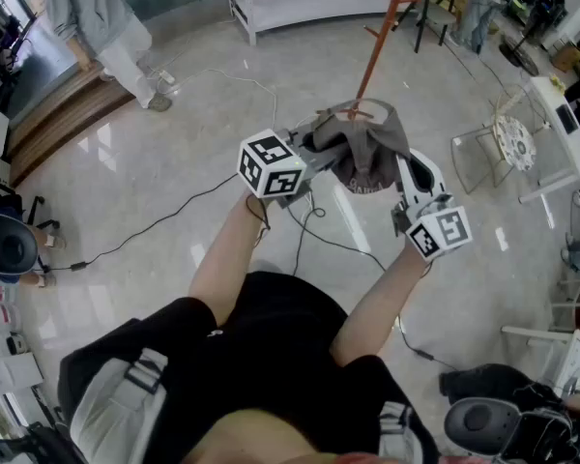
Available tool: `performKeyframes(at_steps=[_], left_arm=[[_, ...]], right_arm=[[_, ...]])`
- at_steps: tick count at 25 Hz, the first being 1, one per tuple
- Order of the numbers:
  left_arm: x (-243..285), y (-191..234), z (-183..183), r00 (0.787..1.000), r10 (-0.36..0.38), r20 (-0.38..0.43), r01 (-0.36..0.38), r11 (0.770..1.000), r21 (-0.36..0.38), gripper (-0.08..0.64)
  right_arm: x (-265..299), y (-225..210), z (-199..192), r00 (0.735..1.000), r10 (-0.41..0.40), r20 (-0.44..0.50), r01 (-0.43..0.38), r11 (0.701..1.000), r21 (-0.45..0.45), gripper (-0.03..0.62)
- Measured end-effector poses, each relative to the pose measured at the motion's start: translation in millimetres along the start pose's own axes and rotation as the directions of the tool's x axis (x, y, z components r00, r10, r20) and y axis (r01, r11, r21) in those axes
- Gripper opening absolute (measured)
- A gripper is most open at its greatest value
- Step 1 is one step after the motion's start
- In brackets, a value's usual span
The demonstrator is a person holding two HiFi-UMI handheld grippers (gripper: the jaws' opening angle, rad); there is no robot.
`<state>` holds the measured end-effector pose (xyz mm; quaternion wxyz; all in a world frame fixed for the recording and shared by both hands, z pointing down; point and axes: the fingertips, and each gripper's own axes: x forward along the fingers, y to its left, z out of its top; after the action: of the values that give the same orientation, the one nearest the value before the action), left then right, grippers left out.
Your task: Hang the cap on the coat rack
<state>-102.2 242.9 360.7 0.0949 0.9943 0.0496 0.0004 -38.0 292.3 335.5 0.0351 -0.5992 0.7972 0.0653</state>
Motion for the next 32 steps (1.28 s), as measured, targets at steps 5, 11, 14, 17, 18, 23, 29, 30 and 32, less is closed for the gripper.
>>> performKeyframes(at_steps=[5, 11, 14, 17, 18, 23, 29, 30, 32], left_arm=[[1, 1, 2, 1.0, -0.003, 0.004, 0.003, 1.0, 0.008, 0.005], [0, 3, -3, 1.0, 0.015, -0.011, -0.015, 1.0, 0.011, 0.006], [-2, 8, -5, 1.0, 0.016, -0.017, -0.016, 1.0, 0.009, 0.006], [-2, 10, -3, 1.0, 0.011, -0.025, -0.011, 1.0, 0.012, 0.006], [-1, 11, -2, 1.0, 0.009, -0.029, -0.008, 1.0, 0.014, 0.006], [11, 21, -2, 0.999, -0.022, -0.049, 0.023, 1.0, 0.017, 0.006], [63, 40, -7, 0.995, -0.088, -0.049, 0.088, 0.996, 0.007, 0.006], [73, 43, -7, 0.995, -0.092, -0.048, 0.092, 0.996, 0.001, 0.006], [89, 50, -10, 0.994, -0.094, -0.056, 0.093, 0.996, -0.008, 0.006]], right_arm=[[1, -1, 3, 0.999, 0.015, 0.03, -0.016, 1.0, 0.02, -0.002], [4, -2, -5, 1.0, 0.018, 0.022, -0.019, 0.999, 0.031, 0.0], [8, 0, -9, 0.999, 0.023, 0.024, -0.024, 0.999, 0.042, 0.0], [10, -1, -9, 0.999, 0.024, 0.038, -0.027, 0.997, 0.066, 0.0], [10, -2, -8, 0.999, 0.022, 0.041, -0.025, 0.997, 0.073, 0.0], [15, -14, -13, 1.0, -0.003, 0.017, 0.002, 0.998, 0.067, 0.0], [9, -64, -21, 0.998, -0.068, -0.014, 0.069, 0.996, 0.055, 0.0], [7, -75, -22, 0.997, -0.073, -0.013, 0.074, 0.995, 0.062, 0.0], [6, -94, -24, 0.997, -0.074, 0.001, 0.074, 0.993, 0.091, 0.0]])
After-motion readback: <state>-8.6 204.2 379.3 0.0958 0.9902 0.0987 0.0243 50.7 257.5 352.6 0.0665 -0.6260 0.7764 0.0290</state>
